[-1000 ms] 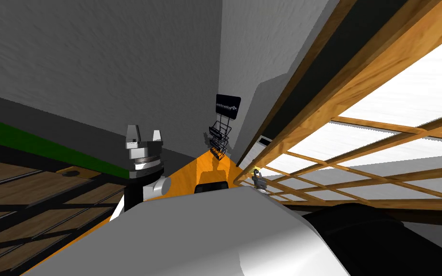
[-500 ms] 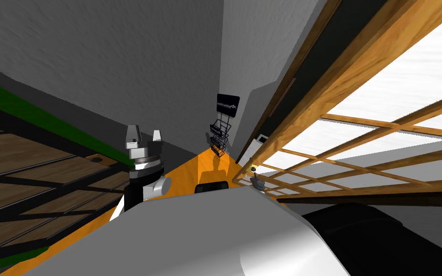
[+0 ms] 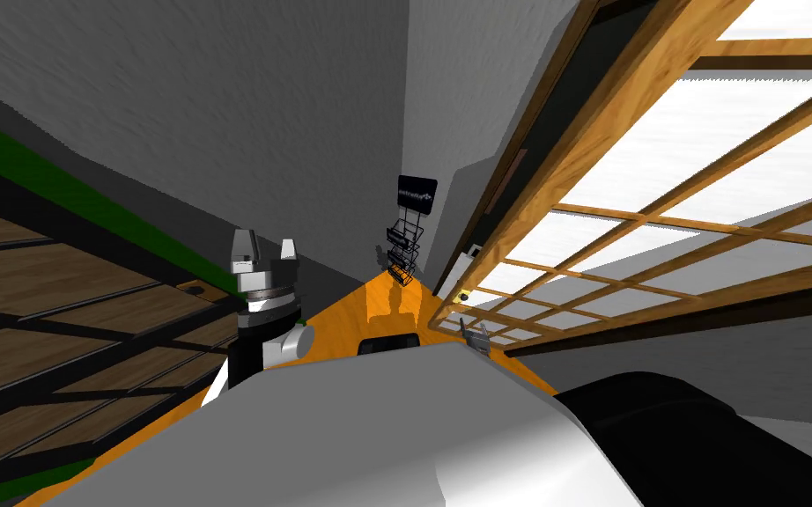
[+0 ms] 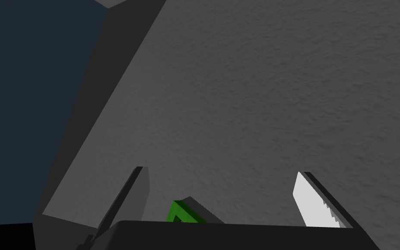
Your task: Pull the door open
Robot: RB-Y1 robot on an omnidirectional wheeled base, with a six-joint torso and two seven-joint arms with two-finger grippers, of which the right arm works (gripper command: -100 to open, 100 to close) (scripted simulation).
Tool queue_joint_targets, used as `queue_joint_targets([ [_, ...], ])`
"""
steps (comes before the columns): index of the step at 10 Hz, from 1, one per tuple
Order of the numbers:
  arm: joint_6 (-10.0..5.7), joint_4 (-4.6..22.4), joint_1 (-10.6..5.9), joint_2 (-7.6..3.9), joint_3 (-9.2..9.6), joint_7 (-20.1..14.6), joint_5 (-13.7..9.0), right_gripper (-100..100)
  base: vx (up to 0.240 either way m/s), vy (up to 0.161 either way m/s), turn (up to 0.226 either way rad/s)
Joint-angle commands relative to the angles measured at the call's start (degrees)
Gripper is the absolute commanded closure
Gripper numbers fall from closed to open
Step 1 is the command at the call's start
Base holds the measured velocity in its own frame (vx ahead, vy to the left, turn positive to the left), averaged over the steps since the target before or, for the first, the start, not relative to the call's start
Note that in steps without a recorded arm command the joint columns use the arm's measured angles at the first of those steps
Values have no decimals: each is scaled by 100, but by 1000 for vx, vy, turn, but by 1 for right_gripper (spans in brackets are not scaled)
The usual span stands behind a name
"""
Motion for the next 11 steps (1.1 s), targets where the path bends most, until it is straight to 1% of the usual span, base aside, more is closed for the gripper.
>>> queue_joint_targets([
  [1,71,22,-98,32,-50,43,-16,-100,96,-14,41],
  [2,71,22,-98,32,-50,43,-16,-100,146,-53,31],
  [6,218,66,-301,100,-153,133,-49,-100,186,-95,38],
  [7,204,38,-263,93,-139,131,-45,-100,90,-44,17],
  [8,204,38,-263,93,-139,131,-45,100,-11,3,-14],
  [11,204,38,-263,93,-139,131,-45,100,-27,11,1],
])
